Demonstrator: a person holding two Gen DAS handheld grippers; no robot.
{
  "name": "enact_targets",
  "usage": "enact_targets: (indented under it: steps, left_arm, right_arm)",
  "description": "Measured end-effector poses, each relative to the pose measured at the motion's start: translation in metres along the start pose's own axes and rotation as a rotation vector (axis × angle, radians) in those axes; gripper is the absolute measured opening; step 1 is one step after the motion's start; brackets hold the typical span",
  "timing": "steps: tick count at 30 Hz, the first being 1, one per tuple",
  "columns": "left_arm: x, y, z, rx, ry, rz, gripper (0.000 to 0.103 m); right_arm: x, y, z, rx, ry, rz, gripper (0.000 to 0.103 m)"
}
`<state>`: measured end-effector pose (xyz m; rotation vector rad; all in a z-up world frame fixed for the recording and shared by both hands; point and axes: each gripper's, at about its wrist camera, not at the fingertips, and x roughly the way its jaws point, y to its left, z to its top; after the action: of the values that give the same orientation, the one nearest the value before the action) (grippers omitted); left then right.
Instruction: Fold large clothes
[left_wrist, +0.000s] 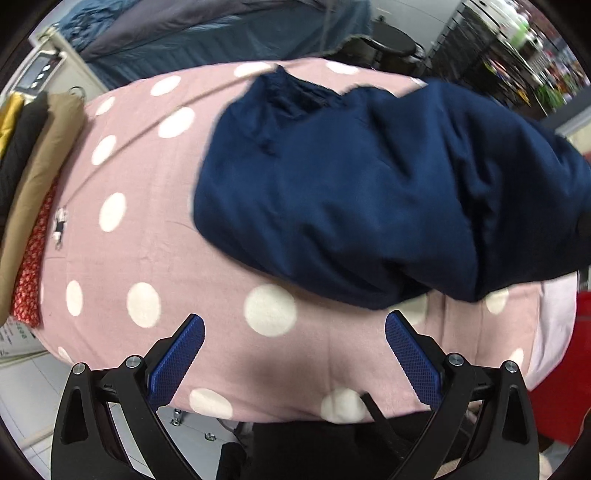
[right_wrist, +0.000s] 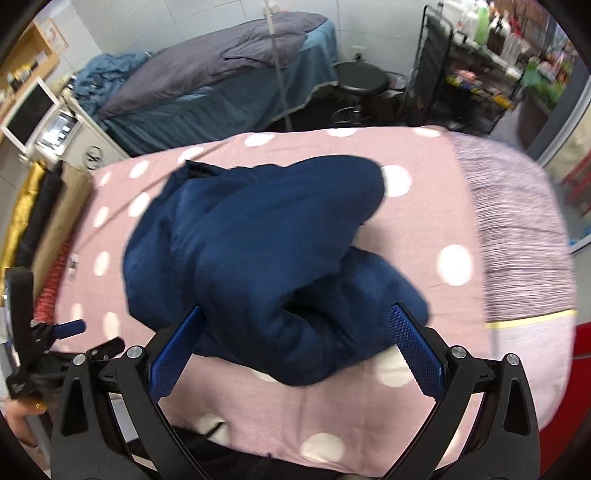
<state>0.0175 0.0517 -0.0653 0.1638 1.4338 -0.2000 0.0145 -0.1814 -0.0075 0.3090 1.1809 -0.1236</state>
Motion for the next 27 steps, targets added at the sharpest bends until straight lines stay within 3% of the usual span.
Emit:
enact_targets:
  steps: [3,5,6,7,8,11,15,17,21,24,27]
  left_arm:
    - [-0.012,0.017,0.01,-0.038,-0.033,0.014,0.096]
    - [-0.02,0.025,0.017,-0.059,-0.058,0.015,0.096]
    - [-0.026,0.028,0.022,-0.067,-0.071,0.012,0.096]
    - [-0.029,0.029,0.023,-0.069,-0.08,0.008,0.096]
    - [-0.032,0.029,0.027,-0.07,-0.087,0.002,0.096]
    - [-0.043,0.026,0.034,-0.07,-0.115,-0.023,0.096]
    - [-0.083,0.034,0.049,-0.125,-0.247,-0.019,0.096]
    - [-0.107,0.047,0.055,-0.165,-0.316,0.006,0.096]
    - [-0.152,0.07,0.068,-0.199,-0.412,0.071,0.096]
    - [-0.171,0.073,0.078,-0.157,-0.436,0.077,0.096]
    - [-0.183,0.071,0.087,-0.125,-0.456,0.104,0.096]
  right_arm:
    - [0.009,0.019,0.003,-0.067,-0.03,0.001,0.096]
    - [0.013,0.042,0.006,-0.154,-0.051,-0.021,0.071]
    - [0.016,0.054,0.007,-0.196,-0.063,-0.058,0.065]
    - [0.018,0.067,0.007,-0.234,-0.081,-0.075,0.047]
    - [0.019,0.074,0.008,-0.251,-0.087,-0.067,0.037]
    - [0.024,0.103,0.01,-0.302,-0.104,0.007,0.023]
    - [0.03,0.149,0.015,-0.444,-0.161,0.01,0.019]
    - [0.034,0.175,0.016,-0.499,-0.159,0.054,0.018]
    - [0.04,0.244,-0.016,-0.739,-0.177,0.096,0.017]
    - [0.064,0.295,-0.064,-0.966,-0.125,0.128,0.017]
    - [0.112,0.318,-0.116,-1.155,0.042,0.137,0.026]
